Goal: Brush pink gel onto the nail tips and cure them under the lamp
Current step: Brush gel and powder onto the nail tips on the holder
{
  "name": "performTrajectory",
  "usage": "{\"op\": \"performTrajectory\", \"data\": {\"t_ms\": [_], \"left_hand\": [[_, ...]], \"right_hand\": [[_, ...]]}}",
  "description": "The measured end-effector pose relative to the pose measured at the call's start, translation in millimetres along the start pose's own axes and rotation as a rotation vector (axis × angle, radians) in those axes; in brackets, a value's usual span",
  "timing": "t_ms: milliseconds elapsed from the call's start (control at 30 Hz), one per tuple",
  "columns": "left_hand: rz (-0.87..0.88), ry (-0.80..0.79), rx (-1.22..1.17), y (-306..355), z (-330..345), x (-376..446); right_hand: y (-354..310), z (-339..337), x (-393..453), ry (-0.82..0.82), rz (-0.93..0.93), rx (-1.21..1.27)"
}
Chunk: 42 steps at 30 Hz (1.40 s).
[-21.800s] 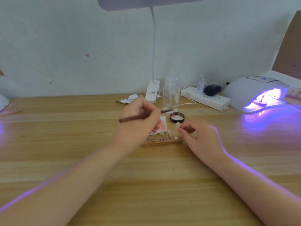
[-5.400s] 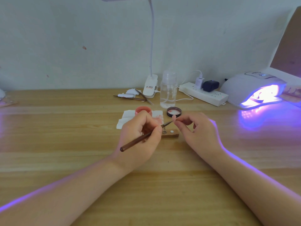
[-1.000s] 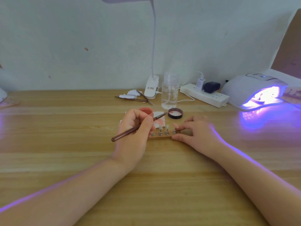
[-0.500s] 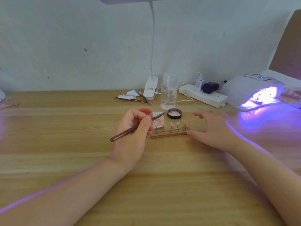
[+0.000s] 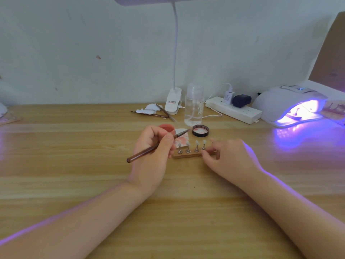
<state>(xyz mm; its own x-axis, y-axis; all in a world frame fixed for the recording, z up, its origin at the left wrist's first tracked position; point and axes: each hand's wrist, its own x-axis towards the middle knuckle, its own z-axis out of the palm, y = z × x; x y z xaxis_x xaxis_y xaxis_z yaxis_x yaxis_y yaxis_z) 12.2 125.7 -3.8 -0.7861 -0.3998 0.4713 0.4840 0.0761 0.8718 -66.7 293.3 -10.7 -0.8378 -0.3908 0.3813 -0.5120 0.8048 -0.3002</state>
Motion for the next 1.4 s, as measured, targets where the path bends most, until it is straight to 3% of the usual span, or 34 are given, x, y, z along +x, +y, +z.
{"op": "performTrajectory", "data": {"t_ms": [333,1033,1200,1400], "left_hand": [[0.003,-0.006,0.014,-1,0,1],[0.01,-0.047,0.026,-4,0,-3],[0.132,-0.147,0.205,-1,-3,-5],[0.3,-0.205,0.415,-3,0,-9]], "right_hand": [[-7,11,2,0.039,0.025,-0.228],[-7,9,0,0.081,-0.035,-0.173],[-9,5,-8,0.307,-0.105,0.063],[-13,6,-9,0.311,-0.024,0.516]]}}
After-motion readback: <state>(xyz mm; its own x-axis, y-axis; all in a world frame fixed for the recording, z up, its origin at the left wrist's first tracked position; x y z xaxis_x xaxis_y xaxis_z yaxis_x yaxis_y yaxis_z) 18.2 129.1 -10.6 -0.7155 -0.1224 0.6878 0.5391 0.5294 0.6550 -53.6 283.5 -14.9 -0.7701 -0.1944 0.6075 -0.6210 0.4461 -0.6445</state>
